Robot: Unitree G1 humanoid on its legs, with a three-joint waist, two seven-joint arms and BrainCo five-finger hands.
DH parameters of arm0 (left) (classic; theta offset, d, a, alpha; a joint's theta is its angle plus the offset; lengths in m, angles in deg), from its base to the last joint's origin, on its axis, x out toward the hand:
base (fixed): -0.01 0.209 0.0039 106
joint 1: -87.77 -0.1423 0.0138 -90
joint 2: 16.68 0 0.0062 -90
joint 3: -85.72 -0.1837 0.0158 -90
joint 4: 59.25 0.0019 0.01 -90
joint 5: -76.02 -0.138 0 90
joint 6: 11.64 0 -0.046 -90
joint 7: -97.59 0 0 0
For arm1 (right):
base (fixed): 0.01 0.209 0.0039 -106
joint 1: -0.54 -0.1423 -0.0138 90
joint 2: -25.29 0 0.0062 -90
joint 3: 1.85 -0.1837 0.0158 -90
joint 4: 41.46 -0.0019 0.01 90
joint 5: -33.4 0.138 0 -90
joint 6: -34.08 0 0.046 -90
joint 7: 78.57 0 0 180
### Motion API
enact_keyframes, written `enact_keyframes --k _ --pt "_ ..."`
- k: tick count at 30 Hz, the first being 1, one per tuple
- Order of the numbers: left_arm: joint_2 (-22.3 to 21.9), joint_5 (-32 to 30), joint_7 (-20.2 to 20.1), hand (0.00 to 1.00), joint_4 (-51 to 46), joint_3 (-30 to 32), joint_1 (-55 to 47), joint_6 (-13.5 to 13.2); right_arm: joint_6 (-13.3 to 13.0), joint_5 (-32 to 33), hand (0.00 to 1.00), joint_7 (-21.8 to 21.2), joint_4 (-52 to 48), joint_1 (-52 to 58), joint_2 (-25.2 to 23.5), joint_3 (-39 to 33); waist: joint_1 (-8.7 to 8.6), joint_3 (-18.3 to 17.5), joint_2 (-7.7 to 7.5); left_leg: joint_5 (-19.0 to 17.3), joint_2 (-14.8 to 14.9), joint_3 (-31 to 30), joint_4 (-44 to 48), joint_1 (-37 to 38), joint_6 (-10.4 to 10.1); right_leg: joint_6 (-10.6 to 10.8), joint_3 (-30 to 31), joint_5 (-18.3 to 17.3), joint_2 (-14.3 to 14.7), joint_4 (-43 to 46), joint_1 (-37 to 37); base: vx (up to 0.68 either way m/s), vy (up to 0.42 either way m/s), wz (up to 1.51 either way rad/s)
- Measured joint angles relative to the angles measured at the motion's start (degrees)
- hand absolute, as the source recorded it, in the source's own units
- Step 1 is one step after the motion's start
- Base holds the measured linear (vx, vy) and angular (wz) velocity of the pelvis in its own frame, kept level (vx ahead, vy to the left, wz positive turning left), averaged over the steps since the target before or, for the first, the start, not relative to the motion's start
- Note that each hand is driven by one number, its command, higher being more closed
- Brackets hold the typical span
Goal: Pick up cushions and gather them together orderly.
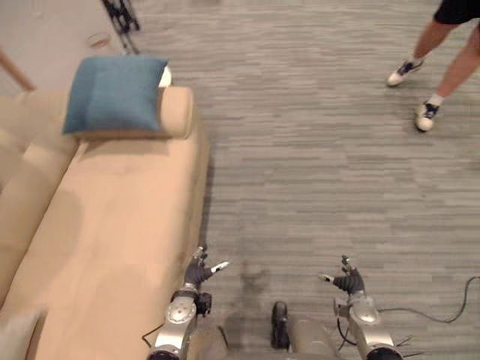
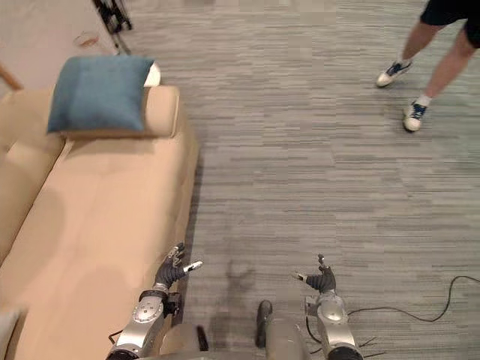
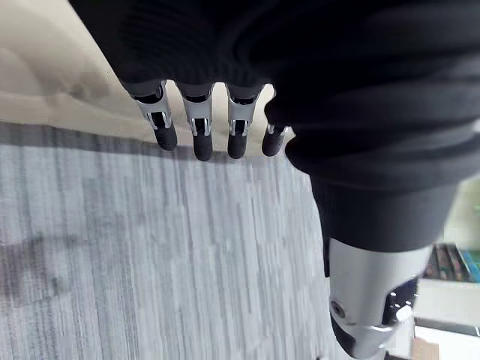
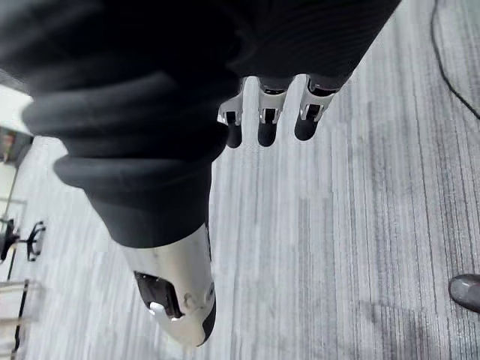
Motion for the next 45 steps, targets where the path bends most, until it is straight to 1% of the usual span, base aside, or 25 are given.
enact_keyframes --k 3,5,8,10,13,15,17,18,19,20,22,23,24,25,26,28,30,32,33,34,36,37,39,41,45 --pt "-0.14 1.00 0.89 0.00 -1.25 0.10 -1.19 0.01 -0.20 0.58 0.00 0.69 1.49 -1.63 0.91 -0.29 2.32 0.33 1.25 3.42 -4.69 -5.60 -21.20 -4.52 -4.89 2.25 4.52 -1.34 0.25 -1.75 2.34 0.29 0.233 -0.90" --pt "-0.10 1.10 1.04 0.00 -1.02 0.98 -1.95 0.12 -0.16 1.62 0.00 0.71 3.29 -2.25 0.44 -0.16 4.26 -0.48 2.83 9.66 -4.18 -5.74 -26.12 -3.41 -1.34 4.22 7.57 -2.59 1.57 -1.94 3.83 0.38 0.279 -0.83" --pt "0.48 1.19 1.06 0.00 -1.08 2.01 -2.54 0.18 0.01 1.88 0.00 0.76 3.74 -1.99 -1.26 -0.65 4.51 -1.22 -2.26 6.22 -8.75 -2.68 -24.62 -1.20 4.01 9.92 8.91 -7.58 -3.85 8.16 1.93 0.47 0.270 -0.24" --pt "0.77 1.62 0.96 0.00 -1.19 0.97 -2.91 0.34 0.07 1.36 0.00 0.70 3.52 -1.53 -2.72 -1.62 3.71 -1.08 -3.34 1.58 -11.73 -1.63 -23.70 4.73 6.78 14.18 8.19 -4.11 -8.21 32.25 -5.24 0.47 0.211 -0.03" --pt "1.82 1.67 1.21 0.00 -2.31 -0.96 -3.11 0.35 0.46 -0.01 0.00 0.51 3.61 -0.48 -3.81 -1.23 3.46 -1.56 -2.63 -2.59 -12.47 -1.91 -24.65 12.75 8.21 9.06 0.55 -6.08 -12.02 42.16 -10.91 0.61 0.175 0.03" --pt "2.13 2.13 1.83 0.00 -2.45 -0.90 -2.42 0.34 0.44 -0.29 0.00 0.49 3.62 -1.11 -3.72 -1.23 3.37 -2.18 -3.18 -3.42 -12.59 -2.60 -26.77 15.09 8.12 7.55 -4.42 -7.06 -12.53 35.11 -14.08 0.47 0.042 0.17" --pt "2.42 2.29 1.96 0.00 -1.86 -0.44 -0.96 0.36 0.45 -0.32 0.00 0.43 4.26 -2.14 -2.38 -1.20 2.67 -1.73 -2.35 -3.55 -11.61 -5.64 -30.06 18.08 7.83 7.46 -4.35 -6.16 -8.79 21.10 -17.32 0.52 -0.019 0.38" --pt "2.17 2.29 1.97 0.00 -1.58 -0.36 -0.54 0.37 0.47 -0.32 0.00 0.43 4.53 -2.46 -1.67 -1.24 2.03 -1.27 -1.47 -3.81 -10.69 -6.37 -31.07 19.34 7.34 7.44 -3.24 -4.66 -6.96 16.60 -17.67 0.61 -0.063 0.62" --pt "1.84 2.23 2.06 0.00 -0.86 0.05 0.23 0.35 0.66 -0.29 0.00 0.51 4.80 -2.46 -0.33 -1.44 1.49 -0.74 -0.20 -4.12 -9.49 -7.89 -32.06 21.58 5.56 8.43 0.80 1.26 -3.92 5.24 -17.73 0.61 -0.104 0.76" --pt "1.77 2.19 2.27 0.00 -0.43 0.25 0.26 0.32 1.23 -0.29 0.00 0.53 4.95 -2.13 0.13 -1.45 0.93 -0.93 -0.70 -4.87 -9.72 -9.27 -31.73 23.65 3.65 9.42 4.06 8.75 -2.95 -4.49 -16.70 0.64 -0.123 0.75" --pt "1.58 2.08 2.34 0.00 1.55 1.51 -0.19 0.26 1.30 -0.26 0.00 0.42 5.02 -0.50 0.17 -1.27 0.48 -1.67 -1.26 -7.71 -9.35 -11.20 -26.38 25.45 -1.05 7.00 5.60 19.59 -3.41 -4.99 -16.02 0.83 -0.260 0.81" --pt "-0.53 2.12 3.02 0.00 2.74 2.28 0.51 0.58 1.51 -0.18 0.00 0.44 5.35 -0.74 0.94 -1.40 0.58 -2.02 1.85 -5.47 -6.59 -11.45 -17.80 22.03 -3.86 4.66 1.97 16.57 -2.10 -0.76 -15.70 0.78 -0.265 0.82" --pt "-1.26 2.13 3.13 0.00 2.74 2.37 0.58 0.60 1.49 -0.16 0.00 0.47 5.19 -0.78 0.98 -1.41 0.39 -1.99 1.87 -0.32 -6.14 -10.72 -10.72 18.41 -5.30 4.55 0.83 13.85 -2.40 0.30 -14.54 0.59 -0.196 0.45" --pt "-2.71 2.28 3.10 0.00 2.70 3.43 0.23 0.48 1.51 0.29 0.00 0.41 4.90 -0.77 0.79 -0.87 1.19 -1.91 1.85 9.54 -4.20 -7.61 -0.31 14.09 -2.47 3.91 0.50 12.09 -1.87 -0.30 -11.44 0.58 -0.230 0.34" --pt "-3.40 2.86 3.10 0.00 3.19 4.37 -0.10 0.34 1.25 1.06 0.00 0.53 4.43 -0.91 0.25 -0.23 2.32 -1.67 1.86 8.79 0.50 -2.39 8.14 11.14 -0.29 2.85 -0.32 10.97 -1.06 -1.91 -7.16 0.57 -0.213 0.15" --pt "-3.19 3.47 3.08 0.00 3.47 4.60 -0.68 0.36 0.84 1.89 0.00 0.55 3.36 -1.29 -0.19 -0.25 2.65 -0.97 0.72 5.33 3.02 3.05 11.38 7.64 2.14 2.08 -1.32 10.40 -1.44 -5.53 -0.44 0.51 -0.145 0.31" --pt "-2.81 3.76 3.06 0.00 3.45 4.70 -1.30 0.31 0.19 2.03 0.00 0.55 3.00 -1.25 -0.09 -0.32 3.70 -0.83 -0.58 3.84 2.53 6.59 6.21 3.38 2.97 3.62 -3.80 7.91 -3.31 -8.93 4.48 0.53 -0.080 0.46" --pt "-2.88 3.81 3.02 0.00 3.49 4.88 -1.79 0.35 0.09 2.07 0.00 0.55 3.38 -1.24 1.09 -1.32 3.84 -1.10 0.22 4.05 1.70 8.69 -4.16 -0.42 2.70 5.27 -7.69 5.76 -3.93 -10.06 6.74 0.38 0.032 0.69" --pt "-2.93 3.78 2.98 0.00 3.54 5.19 -2.24 0.37 0.08 2.15 0.00 0.57 3.57 -0.40 1.91 -1.87 3.68 -1.54 1.17 7.78 0.58 11.85 -17.53 -0.72 0.98 6.63 -11.13 4.00 -4.16 -10.22 8.62 0.38 0.116 1.38" --pt "-2.64 3.74 2.88 0.00 3.75 5.72 -2.23 0.41 0.15 2.19 0.00 0.56 4.13 1.21 2.26 -2.52 3.51 -1.80 1.20 9.57 -0.08 17.88 -24.49 0.09 5.10 7.93 -14.98 2.06 -4.47 -10.05 10.89 0.39 0.118 1.73" --pt "-1.61 3.61 2.91 0.00 3.61 7.11 -2.24 0.33 0.51 2.38 0.00 0.53 5.62 2.00 0.96 -3.58 3.92 -2.67 -1.52 9.87 -3.40 20.76 -29.41 1.62 6.47 9.45 -20.51 1.05 -6.89 -9.48 12.29 0.38 0.093 1.82" --pt "-1.42 3.43 2.84 0.00 3.92 8.54 -3.05 0.52 0.48 2.46 0.00 0.54 5.73 1.52 1.03 -3.69 4.24 -2.61 -2.03 8.41 -4.36 19.88 -28.88 1.03 8.90 10.81 -22.00 -0.14 -7.76 -7.49 12.38 0.37 0.080 1.41" --pt "-1.56 3.45 2.96 0.00 6.35 9.10 -4.61 1.56 0.48 2.45 0.00 0.50 5.85 -0.25 1.44 -4.28 4.01 -2.58 -2.33 6.55 -7.51 17.13 -28.79 2.51 10.24 14.28 -22.54 -2.91 -12.06 3.15 11.53 0.38 0.123 1.14" --pt "-1.41 3.37 2.66 0.00 7.06 8.89 -6.62 1.86 0.40 2.20 0.00 0.26 5.47 -0.52 1.51 -4.25 3.68 -2.56 -2.51 4.44 -11.58 12.33 -30.83 8.51 11.26 11.78 -17.64 -0.48 -20.28 31.26 4.12 0.46 0.150 1.23" --pt "-0.99 3.37 2.62 0.00 6.86 8.89 -6.67 2.01 0.31 1.97 0.00 0.22 4.98 -0.80 0.36 -3.46 3.53 -2.53 -2.30 4.05 -12.63 5.72 -31.91 13.80 11.35 9.19 -12.86 -4.80 -19.28 38.86 -3.55 0.38 0.031 1.13"
